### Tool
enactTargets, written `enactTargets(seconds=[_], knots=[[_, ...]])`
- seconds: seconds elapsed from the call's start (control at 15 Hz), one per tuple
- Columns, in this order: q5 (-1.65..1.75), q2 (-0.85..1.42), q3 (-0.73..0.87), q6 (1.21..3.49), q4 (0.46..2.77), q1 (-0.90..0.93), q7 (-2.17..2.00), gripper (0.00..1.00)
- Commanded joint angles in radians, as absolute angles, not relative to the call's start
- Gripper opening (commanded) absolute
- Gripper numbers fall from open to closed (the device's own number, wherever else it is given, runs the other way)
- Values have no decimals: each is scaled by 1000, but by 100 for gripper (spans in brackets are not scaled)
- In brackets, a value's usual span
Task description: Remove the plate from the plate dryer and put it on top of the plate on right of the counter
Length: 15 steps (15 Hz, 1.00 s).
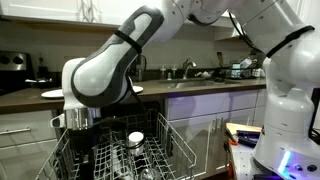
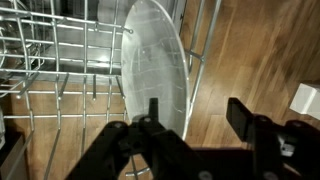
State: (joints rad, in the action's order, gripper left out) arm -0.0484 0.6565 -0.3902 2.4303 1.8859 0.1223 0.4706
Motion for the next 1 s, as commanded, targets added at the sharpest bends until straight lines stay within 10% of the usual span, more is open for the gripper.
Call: enactTargets(seconds=[0.0,0.4,0.93], knots=[[-49,676,-384,2402,1854,132,486,42],[-47,675,-382,2395,1853,132,481,2],[-63,663,-387,2418,1872,100,515,2]])
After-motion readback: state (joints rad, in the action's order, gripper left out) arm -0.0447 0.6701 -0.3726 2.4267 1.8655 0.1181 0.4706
